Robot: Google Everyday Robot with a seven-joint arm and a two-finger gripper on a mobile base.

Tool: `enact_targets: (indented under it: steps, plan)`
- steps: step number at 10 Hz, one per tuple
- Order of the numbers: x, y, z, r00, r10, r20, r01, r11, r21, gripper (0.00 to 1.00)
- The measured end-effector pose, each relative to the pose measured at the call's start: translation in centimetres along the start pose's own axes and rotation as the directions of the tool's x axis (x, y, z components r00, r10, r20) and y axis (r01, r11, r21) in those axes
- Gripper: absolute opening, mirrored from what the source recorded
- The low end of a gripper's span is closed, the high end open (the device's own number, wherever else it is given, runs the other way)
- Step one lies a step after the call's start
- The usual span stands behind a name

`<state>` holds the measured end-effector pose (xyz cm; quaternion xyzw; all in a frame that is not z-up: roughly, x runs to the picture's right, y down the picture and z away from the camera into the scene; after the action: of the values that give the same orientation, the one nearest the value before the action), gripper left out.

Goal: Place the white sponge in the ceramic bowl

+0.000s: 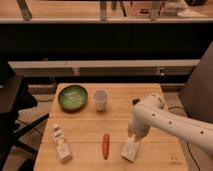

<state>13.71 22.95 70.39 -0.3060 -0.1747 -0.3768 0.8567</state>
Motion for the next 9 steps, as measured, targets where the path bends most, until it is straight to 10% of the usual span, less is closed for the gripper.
enact_targets:
  steps: [4, 9]
  plan:
    - [-2.9, 0.8, -0.6, 0.987, -0.159, 0.029, 0.160, 0.986, -0.051, 0.80]
    - [-5.4, 2.0, 6.4, 0.965, -0.247, 0.089, 0.255, 0.962, -0.100, 0.80]
